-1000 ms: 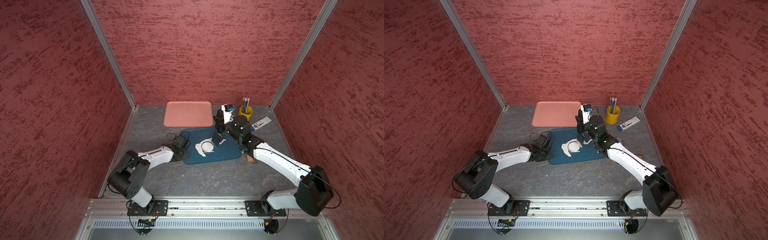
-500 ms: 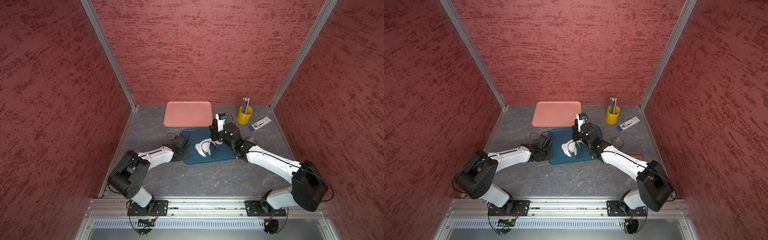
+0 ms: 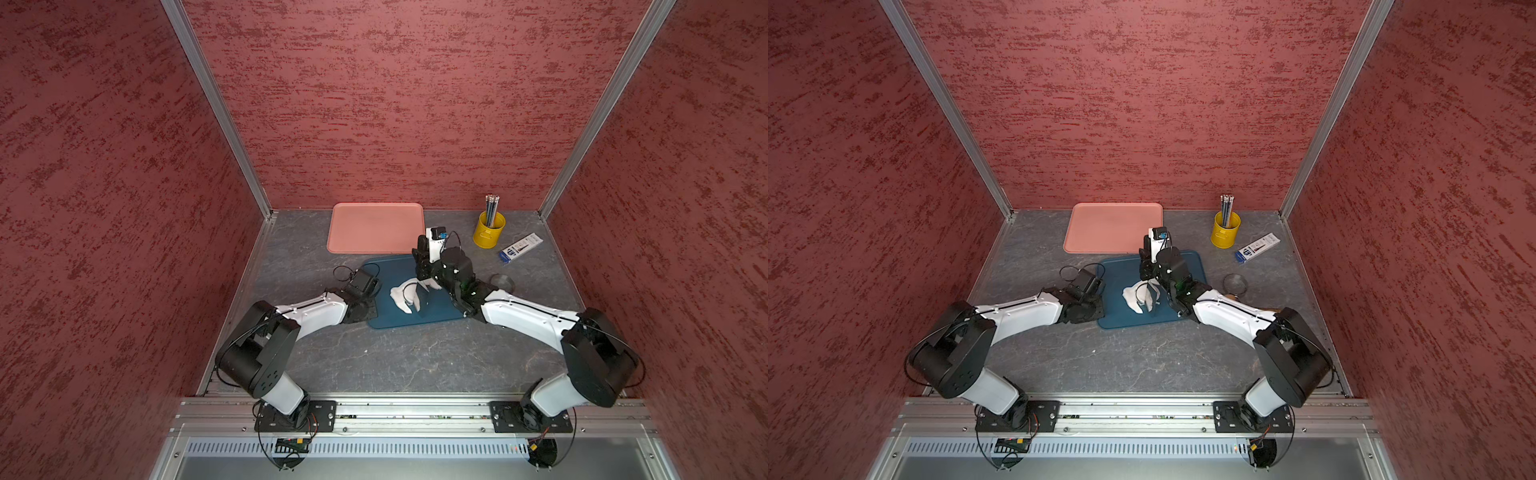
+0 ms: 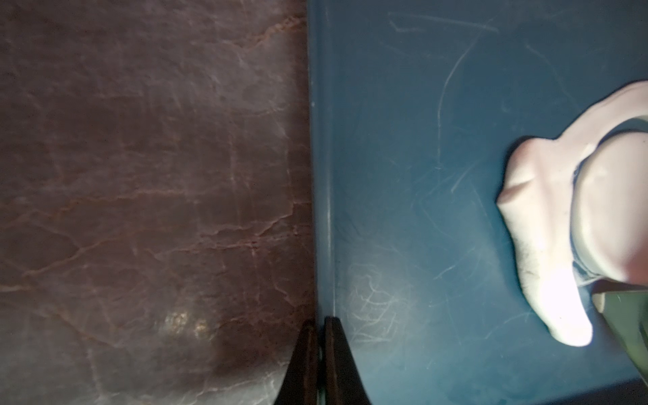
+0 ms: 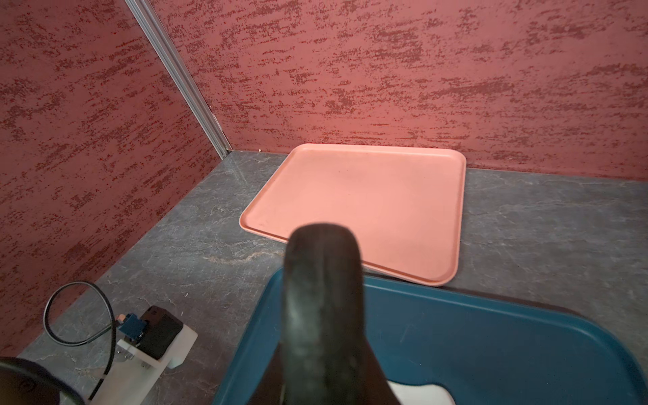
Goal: Roll out the dumpling wrappers from the dough
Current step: Remove the dumpling wrapper from the work surface.
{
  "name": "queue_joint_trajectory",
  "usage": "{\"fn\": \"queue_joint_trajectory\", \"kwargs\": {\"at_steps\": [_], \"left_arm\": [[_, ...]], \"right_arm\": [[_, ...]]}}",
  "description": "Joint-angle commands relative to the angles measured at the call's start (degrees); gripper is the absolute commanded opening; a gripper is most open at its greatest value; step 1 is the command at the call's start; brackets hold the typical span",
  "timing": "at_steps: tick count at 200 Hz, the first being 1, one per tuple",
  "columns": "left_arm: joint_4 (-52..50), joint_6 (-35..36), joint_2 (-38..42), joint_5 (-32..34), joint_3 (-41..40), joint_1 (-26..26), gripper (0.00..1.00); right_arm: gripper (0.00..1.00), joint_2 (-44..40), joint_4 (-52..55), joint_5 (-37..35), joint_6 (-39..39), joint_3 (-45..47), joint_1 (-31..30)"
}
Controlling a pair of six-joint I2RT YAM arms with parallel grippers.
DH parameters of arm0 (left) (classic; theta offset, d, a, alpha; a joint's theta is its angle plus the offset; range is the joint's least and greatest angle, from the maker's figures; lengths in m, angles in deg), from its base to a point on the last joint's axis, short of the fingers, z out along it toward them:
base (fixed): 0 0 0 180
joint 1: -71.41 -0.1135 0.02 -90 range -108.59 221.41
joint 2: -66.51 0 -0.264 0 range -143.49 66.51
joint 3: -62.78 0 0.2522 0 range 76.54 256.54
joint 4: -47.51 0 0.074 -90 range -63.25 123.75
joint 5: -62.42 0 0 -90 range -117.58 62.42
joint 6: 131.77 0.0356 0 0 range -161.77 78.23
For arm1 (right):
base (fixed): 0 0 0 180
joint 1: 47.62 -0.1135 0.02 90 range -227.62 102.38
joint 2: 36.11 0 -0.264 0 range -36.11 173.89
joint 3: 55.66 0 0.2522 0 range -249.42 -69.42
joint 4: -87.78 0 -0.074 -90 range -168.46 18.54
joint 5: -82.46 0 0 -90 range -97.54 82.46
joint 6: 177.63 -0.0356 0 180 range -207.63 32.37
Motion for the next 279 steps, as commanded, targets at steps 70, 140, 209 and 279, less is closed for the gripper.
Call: {"fn": "queue_joint_trajectory", "kwargs": {"at_steps": [70,140,209,279], "left_arm": [[0.83,-1.25,0.28,2.47,0.23,1.42,0.00],[2.19,-2.81,1.74,3.70,-1.96,1.46,0.00],[2.70,-2.78,1.54,3.58,-2.45,1.11,0.00],[3.61,-2.42,1.88,3.13,-2.72,1.08,0.00]], "right_arm": [[0.00,10.12,-7.23,-5.08,-5.01,-8.00,-2.70],[0.00,19.79,-9.41,-9.08,-5.85,-20.73,-3.38],[0.00,15.83,-3.42,-10.54,-0.97,-22.90,-2.06],[0.00,11.33,2.24,-14.87,0.60,-17.11,-2.41]]}}
